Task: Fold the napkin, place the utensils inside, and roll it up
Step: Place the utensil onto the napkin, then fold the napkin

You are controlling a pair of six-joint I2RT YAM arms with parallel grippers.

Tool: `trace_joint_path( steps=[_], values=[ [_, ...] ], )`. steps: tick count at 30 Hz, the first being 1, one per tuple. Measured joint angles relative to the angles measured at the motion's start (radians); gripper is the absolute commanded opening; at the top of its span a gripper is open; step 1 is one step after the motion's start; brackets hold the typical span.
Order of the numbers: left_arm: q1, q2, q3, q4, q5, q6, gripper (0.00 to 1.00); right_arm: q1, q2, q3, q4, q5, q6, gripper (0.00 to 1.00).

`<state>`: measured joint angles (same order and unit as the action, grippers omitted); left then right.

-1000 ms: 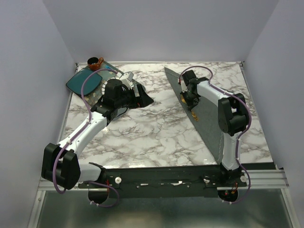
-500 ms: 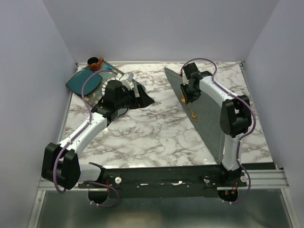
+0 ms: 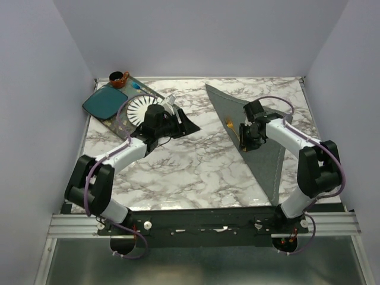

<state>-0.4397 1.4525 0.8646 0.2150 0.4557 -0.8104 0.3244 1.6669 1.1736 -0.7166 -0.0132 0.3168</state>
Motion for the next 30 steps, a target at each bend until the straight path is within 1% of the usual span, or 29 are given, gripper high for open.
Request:
trace_joint_path(
  steps=[2,3,4,8,10,12,13,14,15,16,19,22,23,24,26,30],
  values=[
    [-0.007,0.067,0.019,0.032,-0.018,-0.014,0.58,-0.005,-0.014,-0.044,0.017,0.0,0.026,0.41],
    [-0.01,0.112,0.04,0.045,-0.036,-0.021,0.48,-0.006,-0.023,-0.07,0.035,0.0,0.04,0.41],
    [-0.012,0.164,0.071,0.065,-0.059,-0.027,0.46,-0.007,-0.029,-0.081,0.04,-0.001,0.051,0.41],
    [-0.016,0.348,0.202,0.126,-0.134,-0.05,0.44,-0.012,-0.081,-0.135,0.081,-0.008,0.089,0.41],
    [-0.016,0.434,0.279,0.158,-0.173,-0.074,0.52,-0.013,-0.113,-0.155,0.095,-0.015,0.105,0.41],
    [-0.019,0.51,0.349,0.19,-0.209,-0.105,0.57,-0.014,-0.14,-0.165,0.1,-0.023,0.116,0.41],
    [-0.019,0.573,0.419,0.204,-0.234,-0.138,0.57,-0.014,-0.153,-0.167,0.102,-0.026,0.119,0.41],
    [-0.02,0.609,0.454,0.212,-0.248,-0.152,0.57,-0.014,-0.163,-0.167,0.103,-0.026,0.121,0.41],
    [-0.021,0.673,0.514,0.232,-0.267,-0.196,0.57,-0.017,-0.179,-0.167,0.106,-0.027,0.124,0.41],
    [-0.021,0.695,0.541,0.24,-0.276,-0.211,0.57,-0.017,-0.186,-0.167,0.106,-0.027,0.125,0.41],
    [-0.021,0.836,0.684,0.262,-0.312,-0.278,0.53,-0.022,-0.224,-0.167,0.11,-0.033,0.128,0.41],
    [-0.021,0.965,0.824,0.254,-0.344,-0.309,0.52,-0.026,-0.256,-0.167,0.11,-0.042,0.127,0.41],
    [-0.021,1.013,0.879,0.251,-0.355,-0.315,0.49,-0.029,-0.262,-0.167,0.111,-0.043,0.127,0.41],
    [-0.021,1.033,0.908,0.251,-0.362,-0.319,0.46,-0.03,-0.266,-0.167,0.111,-0.045,0.126,0.41],
    [-0.021,1.108,1.013,0.253,-0.377,-0.333,0.46,-0.032,-0.273,-0.167,0.114,-0.05,0.117,0.41],
    [-0.018,1.194,1.128,0.26,-0.41,-0.364,0.46,-0.035,-0.275,-0.167,0.12,-0.06,0.099,0.41]
  ],
)
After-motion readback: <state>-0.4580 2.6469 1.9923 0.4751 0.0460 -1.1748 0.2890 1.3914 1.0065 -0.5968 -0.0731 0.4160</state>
